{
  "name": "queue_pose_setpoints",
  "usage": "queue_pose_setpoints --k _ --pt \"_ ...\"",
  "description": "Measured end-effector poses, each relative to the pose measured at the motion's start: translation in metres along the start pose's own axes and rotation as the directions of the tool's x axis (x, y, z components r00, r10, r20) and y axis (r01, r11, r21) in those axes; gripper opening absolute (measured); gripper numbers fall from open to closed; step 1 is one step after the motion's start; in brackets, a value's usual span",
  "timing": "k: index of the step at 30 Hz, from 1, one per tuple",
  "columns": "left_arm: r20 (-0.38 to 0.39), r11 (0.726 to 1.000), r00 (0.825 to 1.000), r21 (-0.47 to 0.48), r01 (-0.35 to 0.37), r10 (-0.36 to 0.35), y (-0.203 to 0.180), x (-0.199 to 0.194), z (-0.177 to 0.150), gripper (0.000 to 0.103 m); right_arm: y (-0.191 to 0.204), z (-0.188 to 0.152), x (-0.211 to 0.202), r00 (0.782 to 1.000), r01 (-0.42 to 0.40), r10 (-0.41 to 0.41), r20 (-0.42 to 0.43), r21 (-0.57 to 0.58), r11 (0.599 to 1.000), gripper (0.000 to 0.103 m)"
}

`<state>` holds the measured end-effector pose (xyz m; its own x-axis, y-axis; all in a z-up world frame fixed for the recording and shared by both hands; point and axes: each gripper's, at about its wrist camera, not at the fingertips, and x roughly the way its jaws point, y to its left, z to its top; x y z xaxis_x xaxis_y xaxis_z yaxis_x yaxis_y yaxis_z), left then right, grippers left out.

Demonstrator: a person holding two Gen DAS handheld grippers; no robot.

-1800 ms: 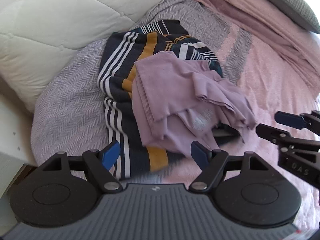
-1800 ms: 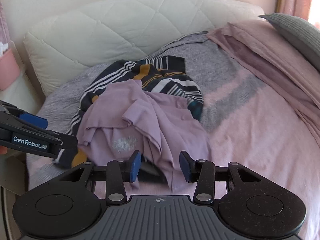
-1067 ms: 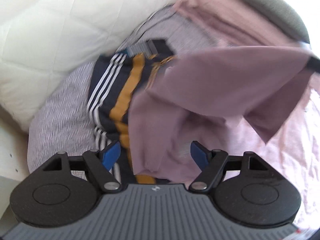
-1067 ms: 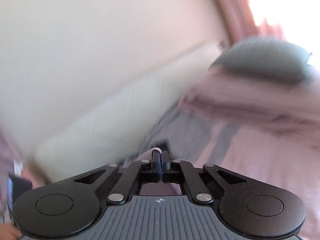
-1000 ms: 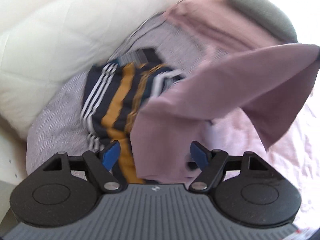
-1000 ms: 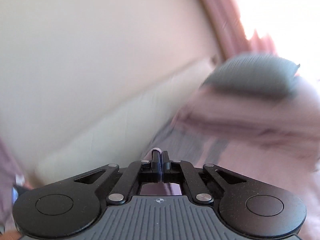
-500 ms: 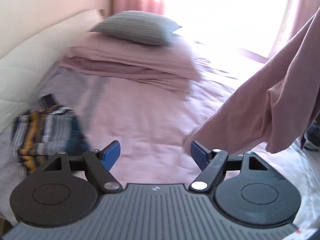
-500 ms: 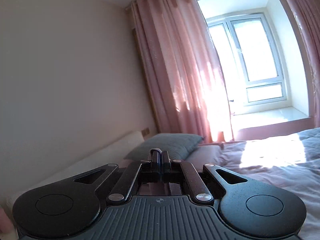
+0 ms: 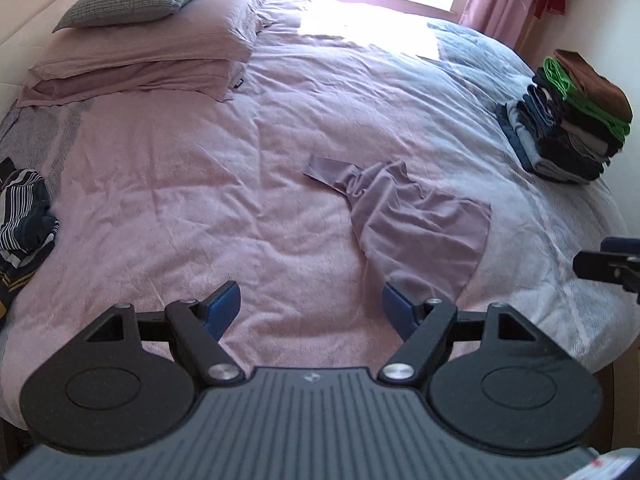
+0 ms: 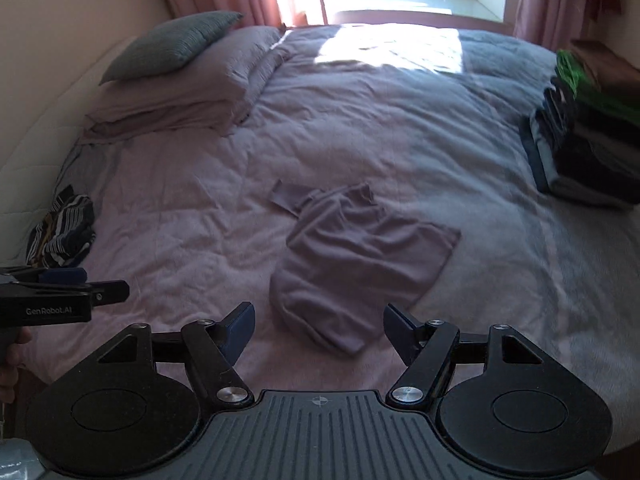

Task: Fold clothes
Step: 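Grasp the lavender shirt with the right tool and drop it on the duvet, then move both tools toward the crumpled lavender shirt on the duvet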

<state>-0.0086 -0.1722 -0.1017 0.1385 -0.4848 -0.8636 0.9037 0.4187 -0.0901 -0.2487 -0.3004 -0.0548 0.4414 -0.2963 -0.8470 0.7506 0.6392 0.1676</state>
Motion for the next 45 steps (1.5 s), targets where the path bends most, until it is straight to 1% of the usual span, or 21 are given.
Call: queue_pose_setpoints --k 3,6,10,15,19,27,35,41,45 --pt "-0.010 0.999 1.000 0.046 -0.006 0.006 -0.015 -0.006 -0.004 0.075 -0.016 -0.010 -0.003 1.000 0.007 -0.006 -0.022 0.040 0.999 0.068" --pt "-0.022 0.997 1.000 0.080 -0.012 0.014 -0.025 -0.009 -0.005 0.075 -0.019 -0.014 -0.005 1.000 0.006 -0.003 -0.028 0.080 0.997 0.068" --pt "-0.028 0.993 1.000 0.114 -0.007 0.011 -0.029 -0.012 -0.006 0.078 -0.018 -0.023 -0.002 0.999 0.013 -0.008 -0.044 0.098 0.995 0.068" --pt "-0.055 0.990 0.998 0.143 0.010 -0.002 -0.027 -0.008 -0.006 0.078 -0.014 -0.029 0.007 0.996 0.062 -0.053 -0.075 0.127 0.990 0.068" --pt "-0.068 0.984 0.998 0.176 0.027 -0.015 -0.022 -0.004 0.000 0.078 -0.006 -0.028 0.011 0.993 0.094 -0.082 -0.082 0.150 0.984 0.068" --pt "-0.088 0.965 0.995 0.251 0.074 -0.053 -0.009 0.004 0.015 0.078 0.009 -0.028 0.017 0.990 0.132 -0.118 -0.076 0.211 0.969 0.068" --pt "-0.105 0.945 0.992 0.312 0.102 -0.072 -0.002 0.017 0.021 0.078 0.012 -0.037 0.027 0.986 0.163 -0.145 -0.086 0.275 0.948 0.068" --pt "-0.135 0.935 0.988 0.338 0.113 -0.071 -0.011 0.029 0.022 0.078 -0.005 -0.043 0.028 0.984 0.175 -0.152 -0.097 0.313 0.933 0.068" --pt "-0.152 0.932 0.986 0.343 0.116 -0.066 -0.029 0.040 0.023 0.078 -0.031 -0.045 0.029 0.981 0.189 -0.163 -0.105 0.330 0.925 0.068"
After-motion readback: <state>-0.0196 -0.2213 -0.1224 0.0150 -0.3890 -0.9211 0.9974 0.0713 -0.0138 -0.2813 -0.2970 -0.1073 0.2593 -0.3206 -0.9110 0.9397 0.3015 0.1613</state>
